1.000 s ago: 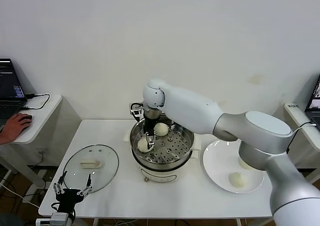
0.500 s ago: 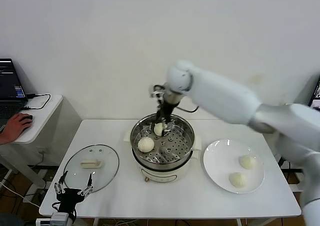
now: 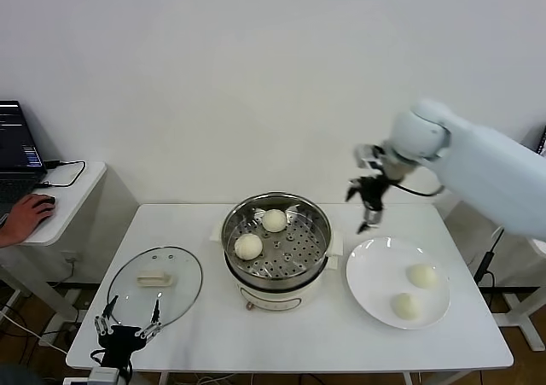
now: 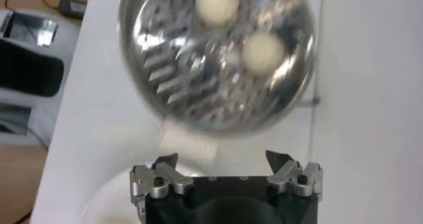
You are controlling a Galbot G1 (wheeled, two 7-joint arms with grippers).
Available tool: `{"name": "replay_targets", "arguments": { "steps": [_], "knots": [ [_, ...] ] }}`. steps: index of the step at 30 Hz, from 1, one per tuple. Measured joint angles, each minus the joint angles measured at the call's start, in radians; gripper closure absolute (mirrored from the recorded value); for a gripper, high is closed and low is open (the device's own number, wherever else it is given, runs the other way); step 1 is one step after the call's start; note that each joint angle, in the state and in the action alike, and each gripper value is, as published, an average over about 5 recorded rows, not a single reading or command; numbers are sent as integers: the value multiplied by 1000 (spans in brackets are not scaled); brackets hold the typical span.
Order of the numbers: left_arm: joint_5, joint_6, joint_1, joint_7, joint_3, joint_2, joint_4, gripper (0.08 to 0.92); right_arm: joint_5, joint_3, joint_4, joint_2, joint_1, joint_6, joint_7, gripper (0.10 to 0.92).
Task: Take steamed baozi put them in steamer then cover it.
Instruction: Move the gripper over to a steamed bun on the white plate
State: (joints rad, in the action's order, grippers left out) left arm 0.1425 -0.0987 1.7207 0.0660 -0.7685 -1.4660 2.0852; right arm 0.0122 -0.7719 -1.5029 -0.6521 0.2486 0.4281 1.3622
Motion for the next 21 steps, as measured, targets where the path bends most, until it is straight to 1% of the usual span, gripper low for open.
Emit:
{"name": "replay_targets", "arguments": {
  "steps": [9,21],
  "knots": [
    [20,0,8,-1,6,-8,-10,177,138,130,-28,86,-236,-37,-17,203],
    [35,-5,5,0,8,-16,-27,177,238,218,5,92,-422,-53,-37,203]
  ]
}}
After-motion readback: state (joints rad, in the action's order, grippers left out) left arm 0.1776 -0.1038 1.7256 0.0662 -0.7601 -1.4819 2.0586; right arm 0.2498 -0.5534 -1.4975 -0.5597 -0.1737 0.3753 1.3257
